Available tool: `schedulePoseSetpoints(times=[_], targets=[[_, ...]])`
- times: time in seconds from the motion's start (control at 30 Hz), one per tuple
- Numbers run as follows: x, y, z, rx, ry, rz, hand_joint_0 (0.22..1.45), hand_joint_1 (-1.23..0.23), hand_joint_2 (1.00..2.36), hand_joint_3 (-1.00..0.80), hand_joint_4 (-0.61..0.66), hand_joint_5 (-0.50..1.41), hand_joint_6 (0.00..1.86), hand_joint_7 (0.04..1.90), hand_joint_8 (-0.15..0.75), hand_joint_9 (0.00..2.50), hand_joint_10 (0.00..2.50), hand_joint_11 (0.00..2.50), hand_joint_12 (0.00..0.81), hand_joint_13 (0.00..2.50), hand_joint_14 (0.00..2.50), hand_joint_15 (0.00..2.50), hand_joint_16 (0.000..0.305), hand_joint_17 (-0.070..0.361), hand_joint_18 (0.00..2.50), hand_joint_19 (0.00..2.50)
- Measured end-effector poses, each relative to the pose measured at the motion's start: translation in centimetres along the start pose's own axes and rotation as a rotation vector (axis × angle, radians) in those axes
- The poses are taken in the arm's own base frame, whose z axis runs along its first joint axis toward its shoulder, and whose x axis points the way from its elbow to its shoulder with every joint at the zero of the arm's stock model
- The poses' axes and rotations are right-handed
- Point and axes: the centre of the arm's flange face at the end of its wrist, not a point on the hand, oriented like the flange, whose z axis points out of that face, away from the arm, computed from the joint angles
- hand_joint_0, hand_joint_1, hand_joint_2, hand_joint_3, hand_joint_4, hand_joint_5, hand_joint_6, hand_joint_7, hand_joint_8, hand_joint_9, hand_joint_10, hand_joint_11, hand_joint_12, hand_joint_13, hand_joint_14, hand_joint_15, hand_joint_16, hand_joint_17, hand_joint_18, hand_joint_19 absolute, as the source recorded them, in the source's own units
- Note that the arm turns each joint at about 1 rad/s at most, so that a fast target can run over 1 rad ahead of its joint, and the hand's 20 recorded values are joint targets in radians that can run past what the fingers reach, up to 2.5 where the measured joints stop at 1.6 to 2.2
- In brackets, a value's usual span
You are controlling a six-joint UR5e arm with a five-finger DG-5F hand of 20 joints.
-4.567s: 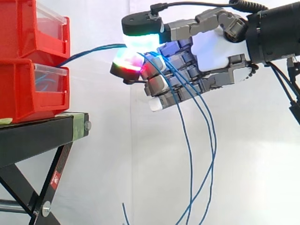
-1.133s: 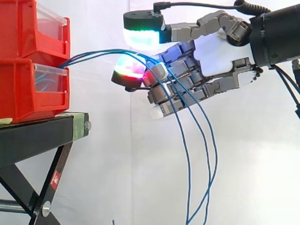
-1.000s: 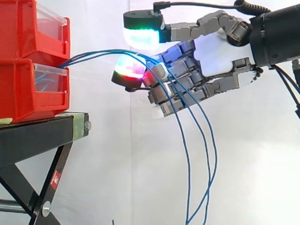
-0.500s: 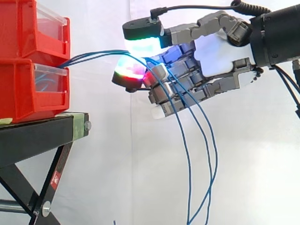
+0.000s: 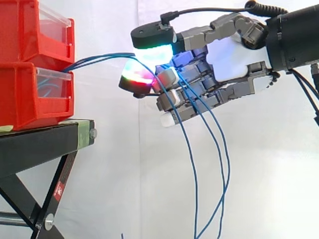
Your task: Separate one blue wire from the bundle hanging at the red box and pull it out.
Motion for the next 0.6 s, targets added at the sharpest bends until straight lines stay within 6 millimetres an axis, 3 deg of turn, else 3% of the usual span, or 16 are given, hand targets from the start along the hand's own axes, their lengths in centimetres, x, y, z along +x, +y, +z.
schedulePoseSetpoints(times=[0.3,0.6], targets=[[0.00,0.00,0.00,0.000,0.001,0.001,0.59,-0.69,1.01,-0.40,0.25,-0.26,0.85,1.13,0.309,0.42,0.00,1.64,0.314,0.39,0.58,1.60,0.041,0.093,0.32,0.76],[-0.02,0.00,0.00,0.000,-0.002,-0.002,0.60,-0.66,1.01,-0.39,0.26,-0.25,0.86,1.12,0.314,0.46,0.00,1.64,0.314,0.43,0.61,1.57,0.041,0.093,0.35,0.76]])
